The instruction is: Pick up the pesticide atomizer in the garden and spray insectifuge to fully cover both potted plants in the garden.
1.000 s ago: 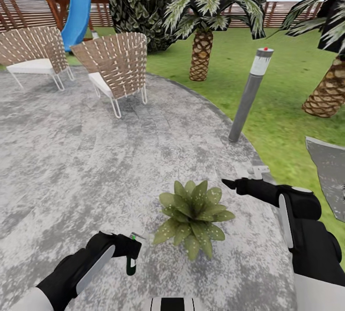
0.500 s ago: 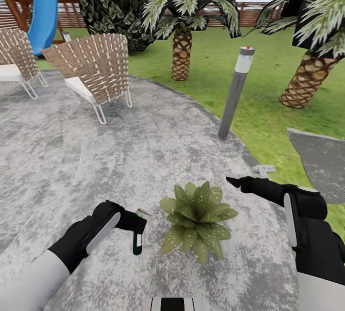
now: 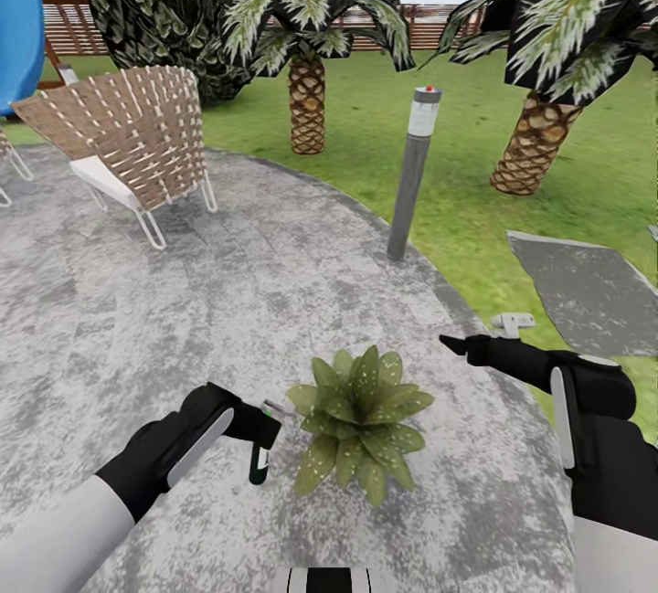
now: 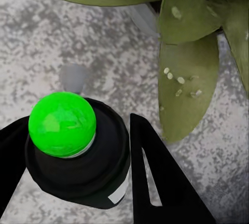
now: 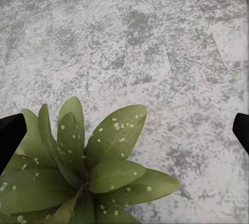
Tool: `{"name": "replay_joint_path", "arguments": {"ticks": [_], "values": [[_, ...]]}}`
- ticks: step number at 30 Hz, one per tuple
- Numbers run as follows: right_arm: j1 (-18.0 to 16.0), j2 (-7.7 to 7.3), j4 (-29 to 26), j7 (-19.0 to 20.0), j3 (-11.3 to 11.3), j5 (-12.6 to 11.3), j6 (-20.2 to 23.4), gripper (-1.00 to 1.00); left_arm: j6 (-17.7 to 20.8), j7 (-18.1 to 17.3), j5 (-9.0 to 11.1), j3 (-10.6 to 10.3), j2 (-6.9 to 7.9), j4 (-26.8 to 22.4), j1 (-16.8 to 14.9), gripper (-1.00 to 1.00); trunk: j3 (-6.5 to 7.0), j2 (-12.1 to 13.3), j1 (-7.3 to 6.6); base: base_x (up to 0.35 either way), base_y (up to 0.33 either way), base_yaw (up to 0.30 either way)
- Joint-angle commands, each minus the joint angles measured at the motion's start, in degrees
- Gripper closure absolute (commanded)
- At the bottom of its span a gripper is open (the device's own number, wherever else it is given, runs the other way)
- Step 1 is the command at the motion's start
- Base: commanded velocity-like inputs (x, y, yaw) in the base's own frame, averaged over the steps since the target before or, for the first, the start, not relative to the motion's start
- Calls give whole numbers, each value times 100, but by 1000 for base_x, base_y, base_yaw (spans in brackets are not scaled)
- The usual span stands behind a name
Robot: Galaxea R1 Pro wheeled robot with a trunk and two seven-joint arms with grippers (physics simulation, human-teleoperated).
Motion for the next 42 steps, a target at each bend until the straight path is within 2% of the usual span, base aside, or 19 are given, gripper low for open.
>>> {"name": "replay_joint_path", "arguments": {"ticks": [1, 8, 22, 30, 36, 42], "values": [[-6, 1, -6, 58, -7, 59, 19, -100, 8, -55, -53, -3, 5, -4, -4, 100, -5, -2, -1, 52, 217, -72], [-7, 1, -6, 58, -14, 58, 19, -100, 11, -85, -66, 39, 7, 4, -6, 100, -5, -2, -1, 70, 271, -77], [-7, -25, -6, 58, -14, 57, 27, -100, 23, -107, -34, 19, -3, 17, -18, 100, -5, -2, -1, 177, 232, -265], [-7, -33, -6, 58, -14, 58, 28, -100, 8, -90, -49, -17, 7, -4, 2, 100, -5, -2, -1, 17, 48, -179], [-7, -31, -6, 58, -14, 58, 28, -100, 11, -100, -50, 6, 7, -3, 3, 100, -5, -2, -1, 0, 257, -44], [-7, -26, -6, 58, -14, 59, 30, -100, -8, -111, -28, -4, 39, -131, 19, 100, -5, -2, -1, 0, 219, -236]]}}
